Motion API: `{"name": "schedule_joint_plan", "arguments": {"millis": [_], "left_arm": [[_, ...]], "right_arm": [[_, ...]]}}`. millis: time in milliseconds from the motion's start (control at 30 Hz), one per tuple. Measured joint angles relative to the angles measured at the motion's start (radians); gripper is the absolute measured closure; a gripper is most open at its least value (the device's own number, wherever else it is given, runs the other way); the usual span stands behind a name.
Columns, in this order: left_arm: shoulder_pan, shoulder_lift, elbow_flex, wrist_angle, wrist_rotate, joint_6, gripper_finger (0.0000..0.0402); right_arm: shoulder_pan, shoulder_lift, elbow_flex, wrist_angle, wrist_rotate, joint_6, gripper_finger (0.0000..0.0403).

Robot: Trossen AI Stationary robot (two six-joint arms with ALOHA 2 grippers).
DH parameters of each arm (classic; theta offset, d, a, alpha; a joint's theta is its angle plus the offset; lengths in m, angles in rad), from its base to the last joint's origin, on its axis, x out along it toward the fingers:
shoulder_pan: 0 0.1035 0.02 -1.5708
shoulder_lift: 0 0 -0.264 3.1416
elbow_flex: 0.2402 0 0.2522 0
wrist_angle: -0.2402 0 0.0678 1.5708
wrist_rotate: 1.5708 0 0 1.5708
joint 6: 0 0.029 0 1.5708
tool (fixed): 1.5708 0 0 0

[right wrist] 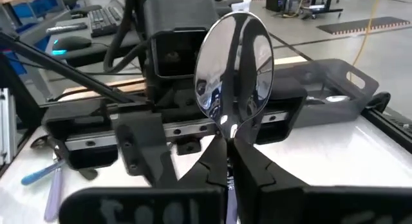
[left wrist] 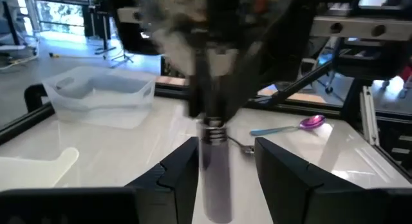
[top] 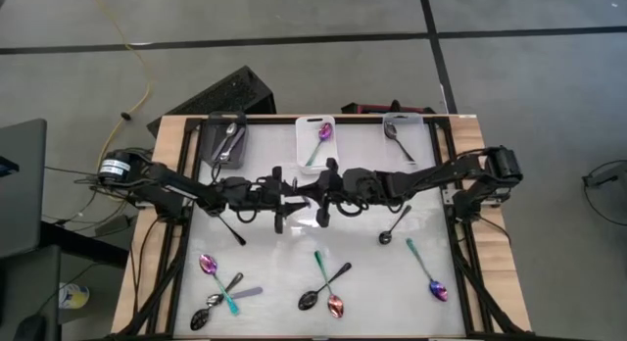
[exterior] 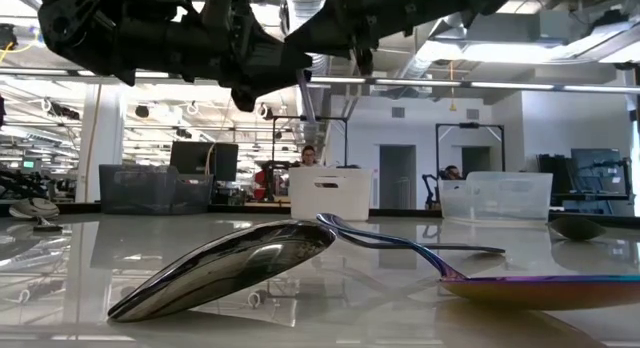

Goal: Sort silverware by color (type)
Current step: Put the purple spoon into the transparent black bin

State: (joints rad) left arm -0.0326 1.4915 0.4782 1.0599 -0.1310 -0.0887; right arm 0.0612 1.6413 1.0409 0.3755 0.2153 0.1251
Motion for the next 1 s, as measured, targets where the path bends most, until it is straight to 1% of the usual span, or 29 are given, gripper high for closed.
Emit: {"name": "schedule_joint_plan", "arguments": {"millis": [200,300,367,467,567,600,667,733,867,967,1000], "left_arm": [[0.0,-0.001,0.0,-0.023,-0.035,-0.009,0.0267],[0.001,-0.001,0.0,-0.021,-0.048,-0.006,0.0269],[0.0,-0.001,0.0,-0.022,-0.067,-0.001,0.0277],[0.0,-0.001,0.0,-0.02,-0.075,0.011,0.0309],[0.001,-0.001,0.0,-0.024,-0.082,0.021,0.0362],[0.001,-0.001,0.0,-0.025,-0.082,0.026,0.0368],[0.001,-0.001,0.0,-0.028,-0.087,0.031,0.0368],[0.001,-0.006,0.0,-0.038,-0.098,0.035,0.0384],[0.0,-0.057,0.0,-0.133,-0.102,0.043,0.0388],[0.006,-0.148,0.001,-0.281,-0.135,0.052,0.0388],[0.013,-0.191,0.012,-0.355,-0.147,0.054,0.0388]], "right_arm": [[-0.012,0.001,-0.001,0.034,0.01,-0.002,0.0375],[-0.01,0.001,-0.001,0.04,0.046,-0.002,0.0375],[-0.009,0.001,-0.001,0.048,0.052,-0.002,0.0375],[-0.01,0.001,-0.001,0.063,0.054,0.002,0.0375],[-0.009,0.001,-0.001,0.062,0.056,0.002,0.0375],[-0.009,0.001,-0.001,0.06,0.056,0.001,0.0375],[-0.009,0.001,-0.001,0.06,0.056,0.003,0.0375],[-0.009,0.001,-0.001,0.06,0.054,0.007,0.0372],[-0.009,0.001,-0.001,0.052,0.045,0.001,0.0357],[-0.012,0.0,-0.001,0.04,0.047,-0.014,0.0341],[-0.013,-0.006,-0.001,0.028,0.047,-0.025,0.0334]]}}
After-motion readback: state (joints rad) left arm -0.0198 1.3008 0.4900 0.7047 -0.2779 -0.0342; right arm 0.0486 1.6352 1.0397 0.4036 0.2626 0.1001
